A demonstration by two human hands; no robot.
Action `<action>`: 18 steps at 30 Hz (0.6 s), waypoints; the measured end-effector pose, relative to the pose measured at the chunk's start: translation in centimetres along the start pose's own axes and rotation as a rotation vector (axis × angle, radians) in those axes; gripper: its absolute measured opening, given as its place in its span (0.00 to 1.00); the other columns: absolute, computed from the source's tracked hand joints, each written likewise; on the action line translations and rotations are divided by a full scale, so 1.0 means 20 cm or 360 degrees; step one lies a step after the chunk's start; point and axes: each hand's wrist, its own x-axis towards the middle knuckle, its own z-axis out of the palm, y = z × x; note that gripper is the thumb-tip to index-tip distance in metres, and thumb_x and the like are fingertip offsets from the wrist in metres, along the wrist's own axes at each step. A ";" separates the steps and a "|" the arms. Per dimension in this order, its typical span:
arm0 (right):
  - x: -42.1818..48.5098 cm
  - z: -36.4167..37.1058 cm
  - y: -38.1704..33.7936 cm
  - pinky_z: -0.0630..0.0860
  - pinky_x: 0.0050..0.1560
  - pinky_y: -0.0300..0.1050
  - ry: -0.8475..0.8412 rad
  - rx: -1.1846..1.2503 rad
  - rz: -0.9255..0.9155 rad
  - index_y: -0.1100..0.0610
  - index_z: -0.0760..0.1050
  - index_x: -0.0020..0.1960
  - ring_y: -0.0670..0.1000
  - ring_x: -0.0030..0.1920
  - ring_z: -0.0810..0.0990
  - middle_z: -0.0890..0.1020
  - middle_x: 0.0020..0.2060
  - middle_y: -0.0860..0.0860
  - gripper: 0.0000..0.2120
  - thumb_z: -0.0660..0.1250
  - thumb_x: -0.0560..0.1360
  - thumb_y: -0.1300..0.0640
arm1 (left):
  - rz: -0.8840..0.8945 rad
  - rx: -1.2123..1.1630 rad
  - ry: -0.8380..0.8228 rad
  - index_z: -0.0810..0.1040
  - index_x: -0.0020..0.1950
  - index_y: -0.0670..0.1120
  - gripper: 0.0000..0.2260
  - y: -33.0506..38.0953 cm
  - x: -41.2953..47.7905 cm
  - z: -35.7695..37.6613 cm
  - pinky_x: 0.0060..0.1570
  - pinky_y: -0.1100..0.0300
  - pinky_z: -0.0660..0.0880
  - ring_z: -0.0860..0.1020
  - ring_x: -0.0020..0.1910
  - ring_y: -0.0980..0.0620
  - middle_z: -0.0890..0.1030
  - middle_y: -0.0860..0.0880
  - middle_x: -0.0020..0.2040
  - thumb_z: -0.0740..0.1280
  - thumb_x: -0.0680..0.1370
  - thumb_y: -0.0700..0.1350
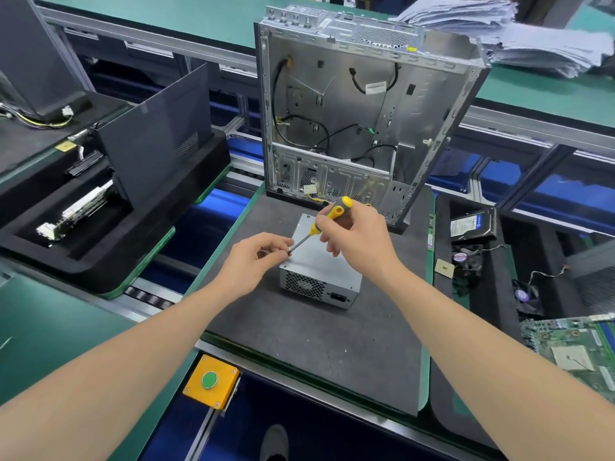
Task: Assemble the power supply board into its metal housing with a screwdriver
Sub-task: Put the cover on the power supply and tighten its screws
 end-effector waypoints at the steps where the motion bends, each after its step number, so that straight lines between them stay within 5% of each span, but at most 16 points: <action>1: 0.00 0.00 0.00 0.82 0.34 0.49 -0.0010 -0.0017 -0.0011 0.55 0.81 0.46 0.50 0.29 0.81 0.84 0.33 0.53 0.04 0.70 0.78 0.57 | -0.0001 -0.0002 -0.0001 0.84 0.45 0.53 0.07 0.00 0.00 0.00 0.57 0.55 0.78 0.83 0.53 0.55 0.85 0.61 0.57 0.72 0.79 0.41; 8: 0.03 0.03 -0.02 0.82 0.34 0.48 -0.0198 -0.0201 -0.0175 0.54 0.80 0.47 0.51 0.30 0.83 0.85 0.33 0.52 0.05 0.71 0.80 0.54 | 0.0074 0.0170 -0.0038 0.87 0.46 0.57 0.06 0.00 -0.04 -0.02 0.52 0.58 0.79 0.82 0.48 0.55 0.82 0.67 0.60 0.75 0.77 0.45; 18: 0.04 0.08 -0.06 0.82 0.39 0.50 -0.0287 -0.0461 -0.0320 0.56 0.79 0.47 0.47 0.30 0.83 0.84 0.33 0.49 0.06 0.70 0.80 0.55 | 0.0182 0.0224 0.0034 0.86 0.52 0.66 0.11 -0.02 -0.09 -0.04 0.60 0.57 0.76 0.82 0.56 0.59 0.82 0.69 0.58 0.76 0.76 0.48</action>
